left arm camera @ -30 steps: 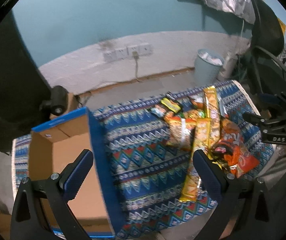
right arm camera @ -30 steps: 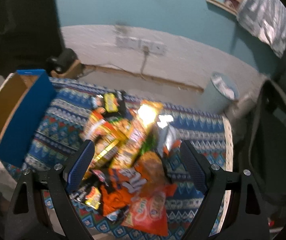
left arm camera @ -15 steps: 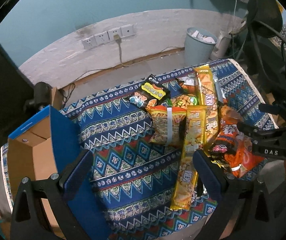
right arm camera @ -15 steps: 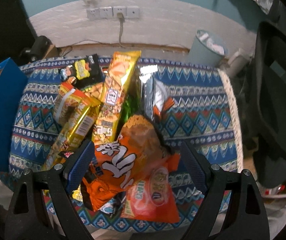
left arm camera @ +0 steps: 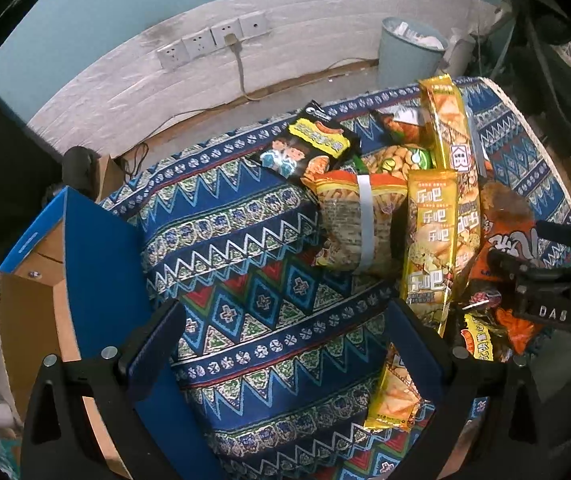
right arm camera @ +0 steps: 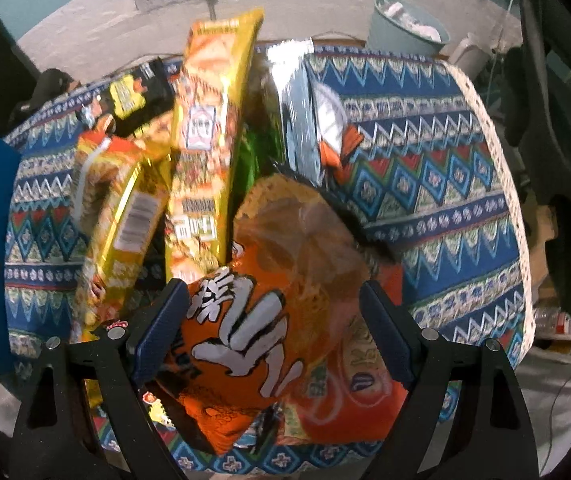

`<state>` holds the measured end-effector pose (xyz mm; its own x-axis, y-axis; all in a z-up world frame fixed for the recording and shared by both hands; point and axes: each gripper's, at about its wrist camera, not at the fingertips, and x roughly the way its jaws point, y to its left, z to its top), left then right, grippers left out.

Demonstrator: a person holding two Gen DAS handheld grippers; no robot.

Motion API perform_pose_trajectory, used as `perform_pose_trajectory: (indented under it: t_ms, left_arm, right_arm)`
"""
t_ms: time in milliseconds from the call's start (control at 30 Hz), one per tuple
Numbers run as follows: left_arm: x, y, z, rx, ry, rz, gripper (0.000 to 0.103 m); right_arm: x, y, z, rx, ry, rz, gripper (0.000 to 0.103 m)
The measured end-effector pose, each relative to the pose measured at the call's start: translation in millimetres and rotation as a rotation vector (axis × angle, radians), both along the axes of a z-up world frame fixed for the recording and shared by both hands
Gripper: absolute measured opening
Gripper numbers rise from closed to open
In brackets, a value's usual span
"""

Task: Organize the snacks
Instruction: 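Lower both tools onto the snack pile and close on two packets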

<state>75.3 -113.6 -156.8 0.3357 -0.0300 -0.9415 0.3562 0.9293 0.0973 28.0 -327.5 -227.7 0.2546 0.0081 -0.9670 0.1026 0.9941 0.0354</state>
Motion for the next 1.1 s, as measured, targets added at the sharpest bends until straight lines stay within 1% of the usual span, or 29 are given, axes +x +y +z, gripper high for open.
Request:
perform_pose_trajectory:
  t_ms: [100, 167, 267, 333, 433, 567, 633, 667, 733, 867, 967, 1000, 1033, 1100]
  left_arm:
    - [-0.7, -5.2, -5.2, -0.019, 0.022, -0.013, 0.101]
    - [-1.4, -9.6, -9.9, -0.035, 0.045, -0.021, 0.101]
    - [-3.7, -17.5, -18.3, -0.067, 0.093, -0.035, 0.101]
    - [-4.2, -24.1, -25.3, -0.086, 0.134, -0.045, 0.101]
    - [-3.6, -30.8, -35.5, -0.102, 0.180, -0.047, 0.101]
    - [-4.3, -38.6, -45.9, -0.114, 0.209, -0.046, 0.101]
    - [-5.4, -43.7, -51.6, -0.103, 0.218, -0.054, 0.101]
    - [-5.2, -46.5, -54.4, -0.096, 0.222, -0.060, 0.101]
    - [-6.1, -53.5, -60.7, -0.088, 0.229, -0.071, 0.101]
    - [-6.6, -66.3, -70.3, -0.084, 0.233, -0.083, 0.101]
    - [-5.7, -74.7, -78.5, -0.081, 0.235, -0.085, 0.101]
    - [-5.3, -76.6, -80.9, -0.084, 0.236, -0.083, 0.098]
    - [-4.7, -80.7, -84.4, -0.098, 0.238, -0.079, 0.094]
    - [-3.1, -86.0, -90.6, -0.120, 0.255, -0.075, 0.072]
  right_arm:
    - [-6.5, -3.0, 0.0, -0.004, -0.007, -0.013, 0.085]
    - [-11.5, -8.1, -1.3, 0.008, -0.004, -0.041, 0.085]
    - [-16.9, -18.6, -8.7, 0.065, 0.014, -0.098, 0.085]
    - [-18.1, -20.6, -15.0, 0.097, 0.029, -0.111, 0.086]
    - [-15.4, -20.3, -23.9, 0.112, 0.046, -0.089, 0.085]
    - [-8.2, -21.9, -32.5, 0.076, 0.043, -0.032, 0.085]
    - [-6.0, -23.1, -35.4, 0.048, 0.037, -0.001, 0.080]
    - [-6.0, -24.4, -36.0, 0.049, 0.034, 0.008, 0.079]
    - [-5.4, -30.5, -37.6, 0.059, 0.025, 0.019, 0.073]
    - [-8.4, -37.5, -36.1, 0.078, 0.021, 0.026, 0.072]
    - [-9.0, -38.3, -33.0, 0.074, 0.013, 0.038, 0.071]
    - [-11.4, -42.7, -30.2, 0.070, 0.008, 0.043, 0.071]
    - [-17.5, -38.0, -24.6, 0.062, 0.001, 0.053, 0.069]
    - [-20.4, -36.1, -18.1, 0.047, -0.015, 0.066, 0.068]
